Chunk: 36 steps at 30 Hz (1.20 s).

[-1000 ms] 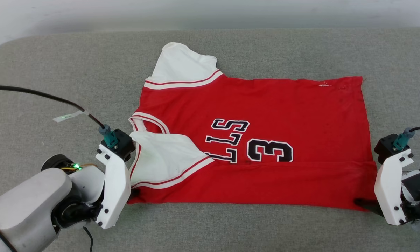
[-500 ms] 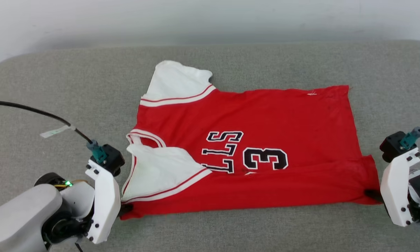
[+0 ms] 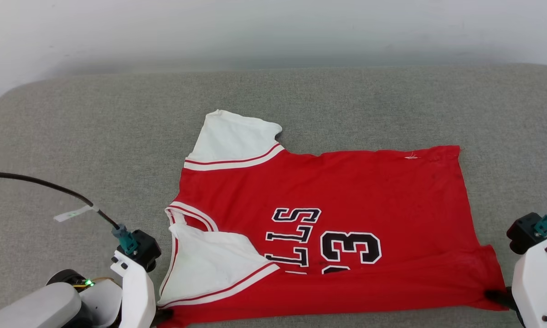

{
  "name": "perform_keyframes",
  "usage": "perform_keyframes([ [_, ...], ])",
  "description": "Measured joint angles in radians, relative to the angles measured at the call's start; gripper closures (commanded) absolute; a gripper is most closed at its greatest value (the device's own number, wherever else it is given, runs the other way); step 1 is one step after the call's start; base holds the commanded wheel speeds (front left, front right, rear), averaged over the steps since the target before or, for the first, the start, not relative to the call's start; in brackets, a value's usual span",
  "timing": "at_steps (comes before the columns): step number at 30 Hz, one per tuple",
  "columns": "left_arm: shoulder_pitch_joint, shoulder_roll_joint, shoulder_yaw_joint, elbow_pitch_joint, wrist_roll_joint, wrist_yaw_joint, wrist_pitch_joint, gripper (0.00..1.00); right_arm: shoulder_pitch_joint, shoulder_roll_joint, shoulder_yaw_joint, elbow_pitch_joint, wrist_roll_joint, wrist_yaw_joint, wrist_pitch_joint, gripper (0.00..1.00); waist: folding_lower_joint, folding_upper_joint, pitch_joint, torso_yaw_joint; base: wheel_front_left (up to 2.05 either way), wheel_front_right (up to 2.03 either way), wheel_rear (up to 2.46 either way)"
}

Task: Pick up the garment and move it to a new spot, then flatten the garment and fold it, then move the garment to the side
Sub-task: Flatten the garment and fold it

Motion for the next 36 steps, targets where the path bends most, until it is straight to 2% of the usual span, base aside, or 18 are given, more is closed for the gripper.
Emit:
perform_keyframes([
  [4,0.01,0.002,-0.004,0.0,-0.001,0.005,-0.01,1.0,0.037,0.004,-0.025,-0.011,-0.001,0.0,0.011,1.0,0.0,0.0,0.013,-0.001,0.0,0.0,0.0],
  [13,0.011,-0.02,-0.021,0.072,0.026,-0.003,-0.009,1.0,0.07,0.076,-0.034,0.032,-0.037,0.0,0.007,0.98,0.0,0.0,0.037,0.0,0.0,0.0,0.0],
  [14,0.01,-0.02,-0.02,0.075,0.027,-0.005,-0.011,0.89,0.071,0.081,-0.039,0.034,-0.037,0.0,-0.002,0.63,0.0001,0.0,0.036,0.0,0.0,0.0,0.0],
  [15,0.009,-0.021,-0.016,0.075,0.027,-0.006,-0.022,0.0,0.073,0.084,-0.048,0.035,-0.037,0.0,-0.013,0.0,0.0,0.0,0.034,0.0,0.0,0.0,0.0],
  [20,-0.02,0.003,0.012,0.059,0.038,-0.01,-0.047,0.0,0.074,0.082,-0.091,0.012,-0.046,0.0,-0.085,0.0,0.0001,0.0,0.018,0.001,0.0,0.0,0.0],
  [26,-0.097,0.04,0.073,0.01,0.07,-0.007,-0.089,0.0,0.045,0.082,-0.15,-0.075,-0.102,0.0,-0.239,0.0,0.0,0.0,0.004,-0.007,0.0,0.0,0.0],
  [29,-0.16,0.037,0.111,0.015,0.136,0.006,-0.153,0.0,0.02,0.118,-0.209,-0.106,-0.165,0.0,-0.373,0.0,0.0,0.0,0.01,-0.015,0.0,0.0,0.0],
  [32,-0.209,0.012,0.145,0.041,0.171,0.027,-0.206,0.0,0.019,0.181,-0.276,-0.119,-0.229,0.0,-0.495,0.0,0.0001,0.0,0.024,-0.022,0.0,0.0,0.0],
  [36,-0.279,-0.018,0.167,0.102,0.207,0.025,-0.232,0.0,0.037,0.258,-0.375,-0.159,-0.355,0.0,-0.648,0.0,0.0001,0.0,0.053,-0.037,0.0,0.0,0.0],
])
